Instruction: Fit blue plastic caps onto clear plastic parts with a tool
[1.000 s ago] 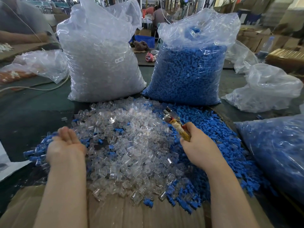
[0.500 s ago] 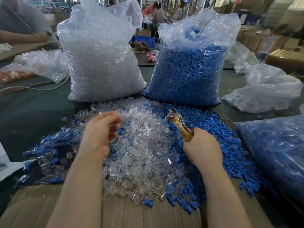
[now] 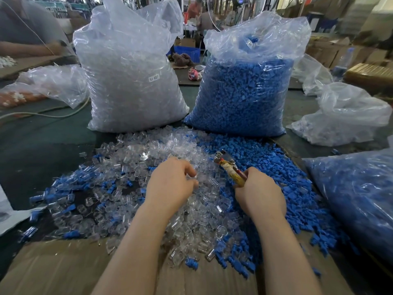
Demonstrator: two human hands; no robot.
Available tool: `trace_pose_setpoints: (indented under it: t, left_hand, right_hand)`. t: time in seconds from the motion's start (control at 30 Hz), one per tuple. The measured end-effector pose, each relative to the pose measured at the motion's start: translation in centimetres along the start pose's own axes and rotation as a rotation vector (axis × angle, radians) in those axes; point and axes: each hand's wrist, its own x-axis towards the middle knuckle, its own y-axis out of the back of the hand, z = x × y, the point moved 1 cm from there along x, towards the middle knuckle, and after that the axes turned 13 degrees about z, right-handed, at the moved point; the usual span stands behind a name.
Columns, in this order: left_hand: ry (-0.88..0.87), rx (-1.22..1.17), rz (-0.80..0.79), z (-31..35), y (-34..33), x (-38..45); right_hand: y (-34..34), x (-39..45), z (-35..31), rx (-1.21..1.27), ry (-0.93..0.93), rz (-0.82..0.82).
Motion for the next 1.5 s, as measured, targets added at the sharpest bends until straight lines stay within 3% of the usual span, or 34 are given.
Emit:
trace_pose_setpoints:
  t: [0.23,0.43,0.67,0.93,1.2,1.5]
  left_hand:
    - [0.004,-0.065,0.029,-0.20,-0.17,0.28]
    - [0.109,-0.368,0.067,-0.31,-0.01,0.49]
    - [0.281,-0.731,-0.046,0.07,0.30,0.44]
    - [0.289,-0.728,-0.029,-0.09,0.09,0.43]
    - [0.303,-0.718,0.010,-0.09,0.27,0.37]
    - [0.322,-0.757,0.010,0.02,0.57,0.41]
  right_hand:
    - [-0.29,0.07,0.10,-0.009,0.012,0.030]
    - [-0.17,0.18,0.27,0.021,-0.022,0.087]
    - [-0.27,0.36,0.24,0.315,-0.042,0.056]
    - [-0.25,0.51,0.68,0.305,-0.049,-0.020]
    - [-0.04,0.23,0.02,0.139,0.082,-0.109]
    - [0.17,0.48,0.39,0.151,0.169,-0.214]
